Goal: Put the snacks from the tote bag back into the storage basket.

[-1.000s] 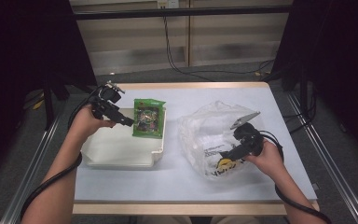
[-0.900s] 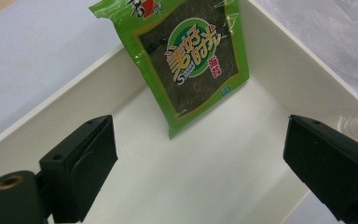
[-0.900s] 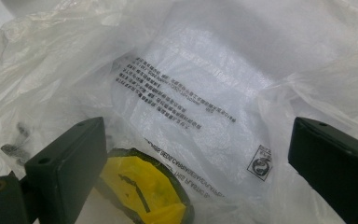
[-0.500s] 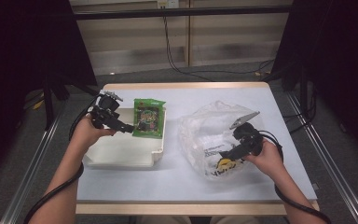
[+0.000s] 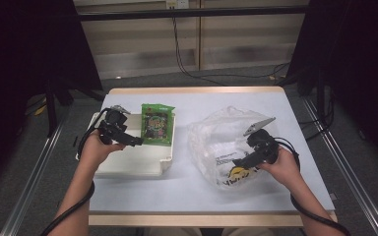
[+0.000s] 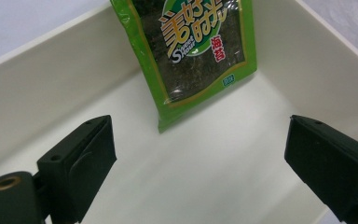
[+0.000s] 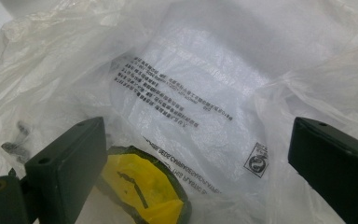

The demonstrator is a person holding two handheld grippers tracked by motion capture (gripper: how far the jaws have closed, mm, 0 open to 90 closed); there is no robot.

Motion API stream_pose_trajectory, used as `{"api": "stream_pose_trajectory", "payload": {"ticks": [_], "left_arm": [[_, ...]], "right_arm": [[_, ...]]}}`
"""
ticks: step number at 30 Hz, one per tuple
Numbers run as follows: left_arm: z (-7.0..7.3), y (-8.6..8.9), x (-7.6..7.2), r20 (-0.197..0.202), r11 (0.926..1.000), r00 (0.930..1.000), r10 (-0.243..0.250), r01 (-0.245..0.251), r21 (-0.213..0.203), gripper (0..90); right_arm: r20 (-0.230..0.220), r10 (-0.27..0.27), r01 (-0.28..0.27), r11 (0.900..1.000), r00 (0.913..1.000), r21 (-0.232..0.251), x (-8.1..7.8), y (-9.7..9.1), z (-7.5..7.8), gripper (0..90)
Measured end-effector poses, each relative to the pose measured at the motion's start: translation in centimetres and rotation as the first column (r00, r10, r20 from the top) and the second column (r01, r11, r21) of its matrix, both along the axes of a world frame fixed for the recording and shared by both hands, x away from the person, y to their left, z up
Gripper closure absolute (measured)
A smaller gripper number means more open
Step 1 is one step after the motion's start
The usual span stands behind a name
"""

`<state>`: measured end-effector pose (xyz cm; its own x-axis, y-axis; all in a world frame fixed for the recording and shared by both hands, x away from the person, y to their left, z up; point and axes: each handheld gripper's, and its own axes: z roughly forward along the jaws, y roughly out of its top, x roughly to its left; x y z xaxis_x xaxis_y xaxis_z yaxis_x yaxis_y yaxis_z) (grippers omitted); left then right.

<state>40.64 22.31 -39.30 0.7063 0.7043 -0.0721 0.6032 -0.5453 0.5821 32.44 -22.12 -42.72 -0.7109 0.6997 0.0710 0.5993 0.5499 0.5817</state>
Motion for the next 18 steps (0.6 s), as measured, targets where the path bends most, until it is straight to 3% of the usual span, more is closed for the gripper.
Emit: {"api": "stream_pose_trajectory", "payload": {"ticks": [4,6,13,14,18], "left_arm": [[-1.0,-0.3,-0.5,0.003,0.9996,0.9999,0.015,-0.015,-0.022,8.4],[-1.4,-0.4,-0.7,0.003,1.0000,1.0000,0.005,-0.005,-0.006,8.4],[-2.7,-0.6,-1.1,-0.001,0.9977,0.9995,0.033,-0.033,-0.058,8.0],[-2.7,-0.5,-1.1,-0.002,0.9985,0.9995,0.031,-0.031,-0.044,7.8],[-3.3,-0.5,-1.3,0.009,0.9954,0.9980,0.062,-0.061,-0.073,6.9]], "right_arm": [[-0.005,-0.006,0.006,1.0000,1.0000,0.000,-0.1,-0.1,0.0,4.4],[-0.002,-0.008,0.008,1.0000,1.0000,0.001,-0.1,-0.1,0.0,4.4],[0.003,-0.003,0.003,1.0000,1.0000,0.001,-0.1,-0.2,0.0,4.4],[0.004,-0.004,0.004,1.0000,1.0000,0.000,-0.1,-0.2,0.0,4.4],[0.013,-0.010,0.010,0.9999,0.9999,-0.001,-0.4,-0.3,0.0,4.8]]}}
